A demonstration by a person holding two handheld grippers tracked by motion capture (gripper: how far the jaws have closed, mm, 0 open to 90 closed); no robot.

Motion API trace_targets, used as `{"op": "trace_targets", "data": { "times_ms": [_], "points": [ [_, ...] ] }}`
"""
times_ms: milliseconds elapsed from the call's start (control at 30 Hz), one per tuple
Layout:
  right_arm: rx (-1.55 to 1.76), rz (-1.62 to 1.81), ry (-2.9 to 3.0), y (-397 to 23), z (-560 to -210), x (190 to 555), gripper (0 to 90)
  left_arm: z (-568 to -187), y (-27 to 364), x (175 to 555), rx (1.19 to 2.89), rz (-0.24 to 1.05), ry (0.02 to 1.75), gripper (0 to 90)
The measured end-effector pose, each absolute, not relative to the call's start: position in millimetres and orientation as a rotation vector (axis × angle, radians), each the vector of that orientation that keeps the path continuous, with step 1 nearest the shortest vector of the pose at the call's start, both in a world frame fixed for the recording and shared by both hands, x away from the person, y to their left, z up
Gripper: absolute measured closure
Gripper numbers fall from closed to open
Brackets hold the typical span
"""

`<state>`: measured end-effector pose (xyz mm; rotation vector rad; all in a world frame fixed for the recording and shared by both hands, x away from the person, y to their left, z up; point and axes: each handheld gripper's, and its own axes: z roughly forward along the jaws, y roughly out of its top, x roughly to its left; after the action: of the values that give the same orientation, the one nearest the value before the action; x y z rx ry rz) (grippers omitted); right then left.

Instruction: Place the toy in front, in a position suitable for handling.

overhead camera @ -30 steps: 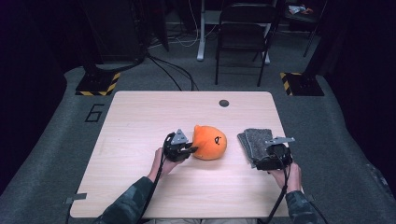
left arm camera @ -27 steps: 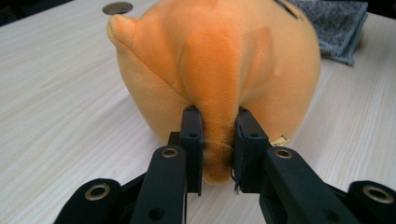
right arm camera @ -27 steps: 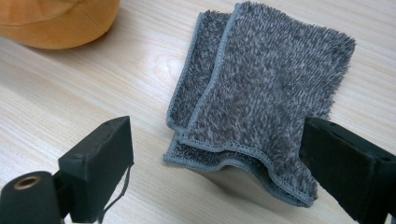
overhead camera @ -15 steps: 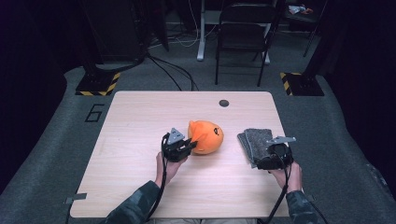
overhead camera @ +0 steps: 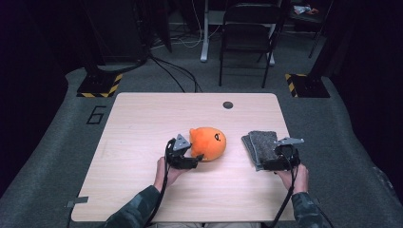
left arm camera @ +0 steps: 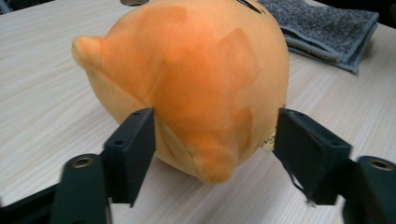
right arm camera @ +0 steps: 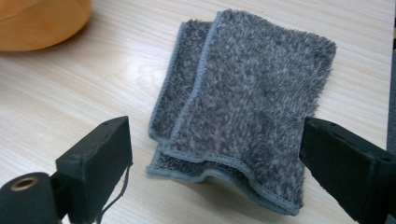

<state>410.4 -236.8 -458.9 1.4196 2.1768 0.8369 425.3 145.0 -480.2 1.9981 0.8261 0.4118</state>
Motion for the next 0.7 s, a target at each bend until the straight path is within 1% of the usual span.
{"op": "trace_targets", "data": {
  "times_ms": [133,300,500,533,700],
  "points": [
    [1.448,0.839,2.154,-242.8,-460.2,413.8,6.3,-480.2,149.6,426.6,2.034,0.415,0.829,20.0],
    [1.480,0.858,2.126,-247.8,-460.3,421.1,2.8,-483.3,150.5,428.1,2.072,0.414,0.839,18.5],
    [1.500,0.822,2.132,-242.2,-464.0,433.0,0.2,-486.3,145.5,428.7,2.095,0.392,0.822,16.5],
    [1.507,0.813,2.129,-241.4,-464.6,434.1,0.0,-486.1,145.3,428.7,2.108,0.378,0.810,16.5],
    [1.529,0.768,2.140,-240.6,-471.4,446.3,0.0,-486.2,144.0,428.2,2.111,0.390,0.792,16.5]
  ]
}}
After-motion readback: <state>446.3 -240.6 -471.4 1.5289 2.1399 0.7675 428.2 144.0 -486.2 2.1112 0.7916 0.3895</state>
